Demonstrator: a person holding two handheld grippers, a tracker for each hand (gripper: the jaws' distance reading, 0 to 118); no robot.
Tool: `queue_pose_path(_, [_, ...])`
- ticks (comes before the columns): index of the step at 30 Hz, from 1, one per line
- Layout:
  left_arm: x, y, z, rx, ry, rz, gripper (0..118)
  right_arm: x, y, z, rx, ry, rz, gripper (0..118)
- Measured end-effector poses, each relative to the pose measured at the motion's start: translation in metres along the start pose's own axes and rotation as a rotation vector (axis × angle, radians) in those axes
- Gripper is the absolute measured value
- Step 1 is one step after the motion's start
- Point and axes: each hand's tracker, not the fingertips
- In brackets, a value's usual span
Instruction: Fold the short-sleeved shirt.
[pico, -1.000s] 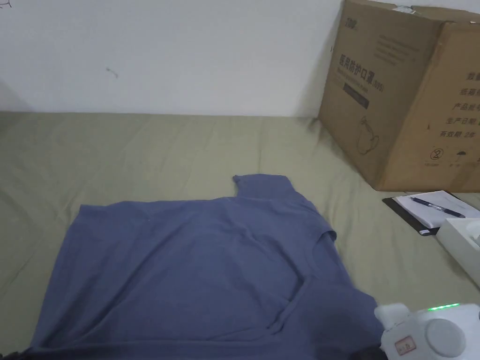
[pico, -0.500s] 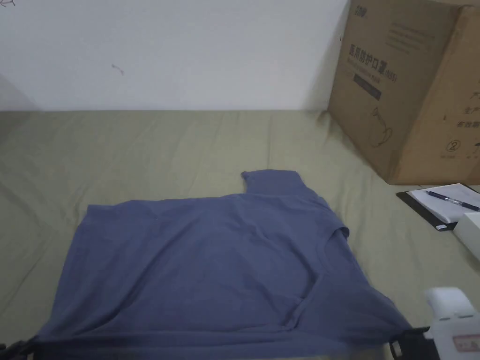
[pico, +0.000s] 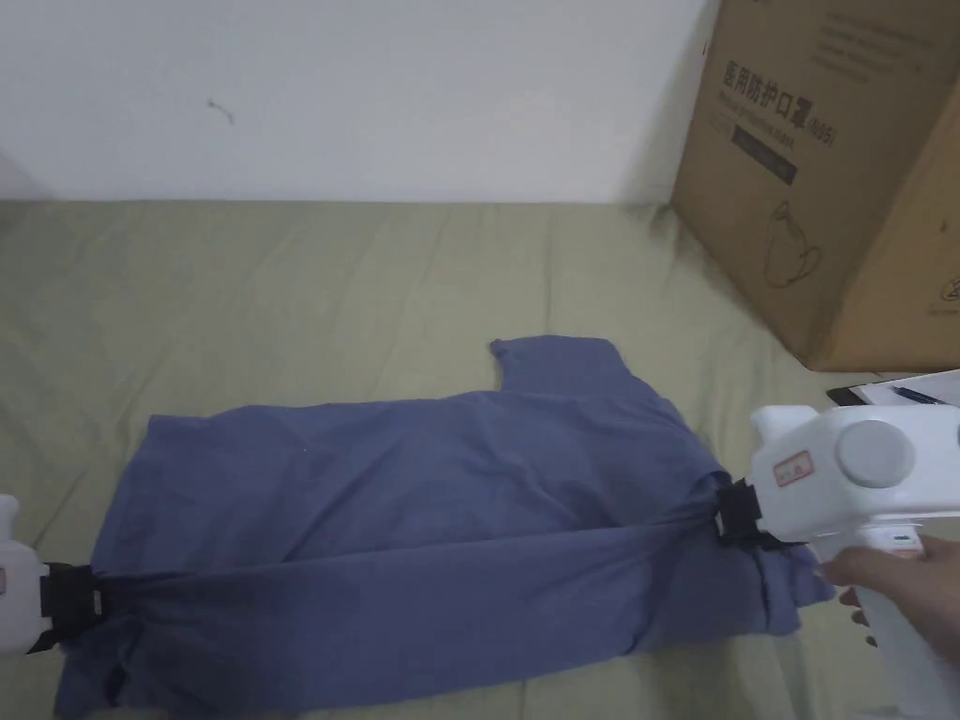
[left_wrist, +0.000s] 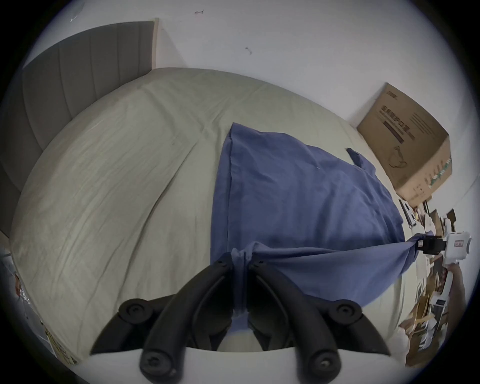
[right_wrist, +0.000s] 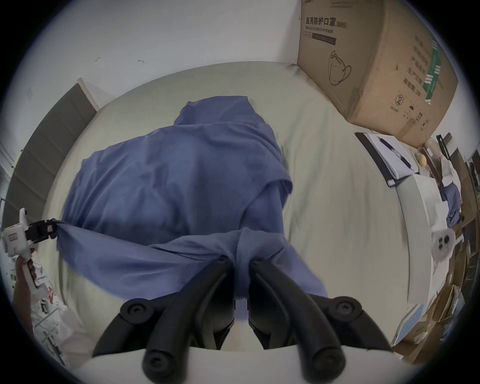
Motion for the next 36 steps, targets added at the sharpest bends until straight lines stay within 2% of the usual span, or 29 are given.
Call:
queue_pose_path(1, [0.000, 0.003, -0.007, 0.003, 0.006, 0.004, 20, -0.002, 0.004, -0.010, -0.002, -0.006, -0.003, 8])
queue_pose_path(2, [-0.002, 0.005, -0.012, 0.016, 0.011, 0.013, 43, -0.001, 0.006, -0.021, -0.004, -0.016, -0.011, 18])
queue_pose_path(3, [-0.003, 0.004, -0.015, 0.034, 0.009, 0.016, 67, -0.002, 0.006, -0.028, 0.005, -0.028, -0.029, 35])
queue_pose_path(4, [-0.004, 0.004, -0.017, 0.050, 0.008, 0.020, 93, -0.001, 0.005, -0.032, 0.030, -0.043, -0.050, 62])
queue_pose_path(5, [-0.005, 0.004, -0.017, 0.071, 0.014, 0.025, 115, 0.000, 0.003, -0.035, 0.050, -0.047, -0.064, 103])
queue_pose_path(6, [-0.004, 0.003, -0.016, 0.097, 0.026, 0.029, 118, 0.002, 0.000, -0.035, 0.066, -0.051, -0.076, 118])
queue_pose_path(8, [-0.004, -0.001, -0.005, 0.162, 0.013, 0.027, 118, 0.004, -0.008, -0.024, 0.173, -0.050, -0.106, 110])
queue_pose_path(11, [0.002, -0.008, 0.016, 0.166, -0.070, 0.010, 118, 0.001, -0.016, 0.003, 0.216, -0.038, -0.097, 111])
queue_pose_path(13, [0.013, -0.016, 0.038, 0.168, -0.088, -0.013, 118, -0.011, -0.029, 0.036, 0.297, 0.027, -0.087, 110])
queue_pose_path(15, [0.031, -0.027, 0.071, 0.243, -0.119, -0.067, 115, -0.032, -0.048, 0.080, 0.457, 0.129, -0.030, 110])
queue_pose_path(19, [0.073, -0.062, 0.140, 0.524, -0.137, -0.185, 107, -0.077, -0.095, 0.153, 0.774, 0.184, 0.091, 109])
queue_pose_path(20, [0.083, -0.072, 0.154, 0.603, -0.144, -0.205, 95, -0.087, -0.107, 0.165, 0.837, 0.183, 0.104, 106])
queue_pose_path(21, [0.092, -0.082, 0.166, 0.668, -0.155, -0.224, 78, -0.096, -0.119, 0.175, 0.894, 0.170, 0.114, 100])
queue_pose_path(22, [0.100, -0.090, 0.175, 0.711, -0.148, -0.243, 53, -0.103, -0.126, 0.181, 0.940, 0.159, 0.119, 89])
queue_pose_path(23, [0.106, -0.095, 0.179, 0.740, -0.124, -0.267, 14, -0.110, -0.135, 0.188, 0.977, 0.132, 0.113, 57])
queue_pose_path(24, [0.113, -0.102, 0.185, 0.766, -0.119, -0.296, 0, -0.116, -0.144, 0.194, 1.003, 0.103, 0.098, 26])
queue_pose_path(25, [0.116, -0.108, 0.192, 0.792, -0.119, -0.304, 0, -0.119, -0.150, 0.198, 1.016, 0.093, 0.079, 0])
queue_pose_path(26, [0.118, -0.114, 0.199, 0.800, -0.167, -0.316, 0, -0.119, -0.155, 0.203, 1.054, 0.080, 0.051, 0])
queue_pose_path(28, [0.123, -0.124, 0.209, 0.847, -0.173, -0.290, 0, -0.118, -0.166, 0.211, 1.052, 0.120, 0.034, 0])
queue_pose_path(30, [0.125, -0.134, 0.220, 0.891, -0.154, -0.273, 0, -0.118, -0.174, 0.213, 1.057, 0.079, 0.010, 0])
queue_pose_path(36, [0.110, -0.117, 0.229, 0.783, -0.194, -0.229, 0, -0.112, -0.171, 0.223, 1.026, 0.079, 0.044, 0])
